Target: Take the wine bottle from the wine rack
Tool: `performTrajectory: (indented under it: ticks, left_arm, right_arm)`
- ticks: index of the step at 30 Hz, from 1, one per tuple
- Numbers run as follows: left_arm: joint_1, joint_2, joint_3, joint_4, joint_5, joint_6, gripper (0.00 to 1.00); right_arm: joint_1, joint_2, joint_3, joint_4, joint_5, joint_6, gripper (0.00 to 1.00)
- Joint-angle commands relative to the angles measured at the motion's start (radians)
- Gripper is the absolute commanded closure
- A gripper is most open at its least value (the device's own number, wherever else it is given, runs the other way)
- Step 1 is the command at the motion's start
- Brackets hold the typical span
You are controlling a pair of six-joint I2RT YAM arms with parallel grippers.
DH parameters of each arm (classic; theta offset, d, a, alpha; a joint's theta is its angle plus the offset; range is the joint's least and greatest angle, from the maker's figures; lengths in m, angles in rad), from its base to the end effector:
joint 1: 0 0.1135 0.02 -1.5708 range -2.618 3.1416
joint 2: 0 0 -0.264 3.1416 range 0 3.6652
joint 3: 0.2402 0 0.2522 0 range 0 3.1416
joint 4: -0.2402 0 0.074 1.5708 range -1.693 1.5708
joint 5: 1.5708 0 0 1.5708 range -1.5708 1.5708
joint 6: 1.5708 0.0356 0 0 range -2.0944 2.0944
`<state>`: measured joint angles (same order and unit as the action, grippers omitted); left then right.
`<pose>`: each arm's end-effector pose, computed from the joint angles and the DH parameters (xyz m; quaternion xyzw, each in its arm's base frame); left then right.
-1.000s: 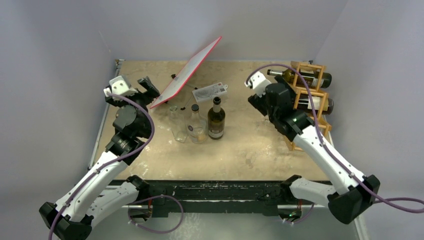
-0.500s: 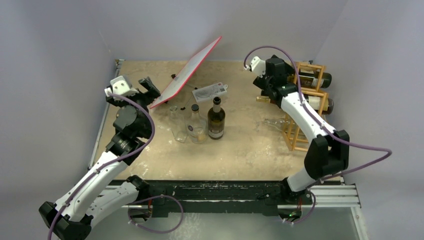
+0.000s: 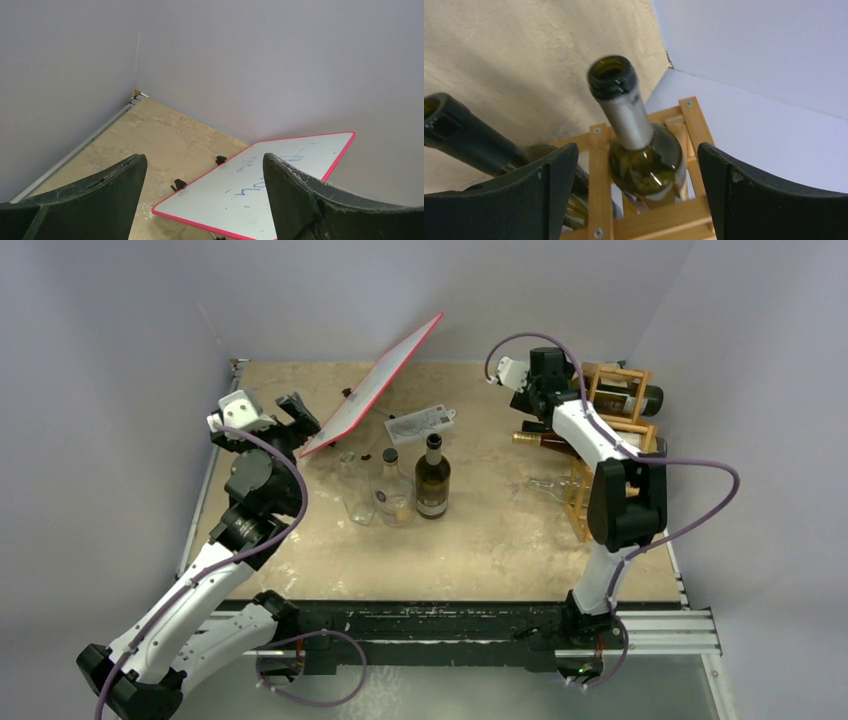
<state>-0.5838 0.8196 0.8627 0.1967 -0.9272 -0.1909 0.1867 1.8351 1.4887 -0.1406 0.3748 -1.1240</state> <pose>0.1614 -0.0725 0.3996 -0.2372 0.6103 -0.0101 0.7558 0.4293 0.0678 0.2915 -0.4368 0.7259 -0.3713 0.3800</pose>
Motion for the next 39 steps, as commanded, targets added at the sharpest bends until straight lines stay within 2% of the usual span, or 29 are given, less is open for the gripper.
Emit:
performTrajectory:
  ticks: [1,7,11,25,31,36,39]
  left_arm:
    - [-0.006,-0.003,0.059,-0.003,0.005,-0.023,0.15]
    - [-0.048,-0.004,0.053,0.013,-0.030,0.008,0.15]
    - [-0.071,-0.006,0.047,0.018,-0.053,0.019,0.16]
    - [-0.112,-0.025,0.030,0.053,-0.090,0.056,0.16]
    - [-0.113,-0.021,0.027,0.059,-0.094,0.064,0.16]
    - [-0.113,-0.016,0.028,0.060,-0.090,0.065,0.16]
    - [-0.113,-0.013,0.029,0.061,-0.090,0.067,0.16]
  right_arm:
    - [-0.006,0.039,0.057,0.057,-0.018,-0.064,0.09]
    - [-0.018,0.154,0.156,0.032,0.019,-0.074,0.14]
    - [-0.021,0.194,0.169,0.076,0.047,-0.104,0.14]
    - [-0.048,0.203,0.142,0.156,0.108,-0.151,0.25]
    - [-0.049,0.212,0.146,0.156,0.106,-0.142,0.41]
    - [-0.049,0.194,0.125,0.147,0.085,-0.124,0.64]
    - [-0.049,0.193,0.120,0.147,0.101,-0.120,0.71]
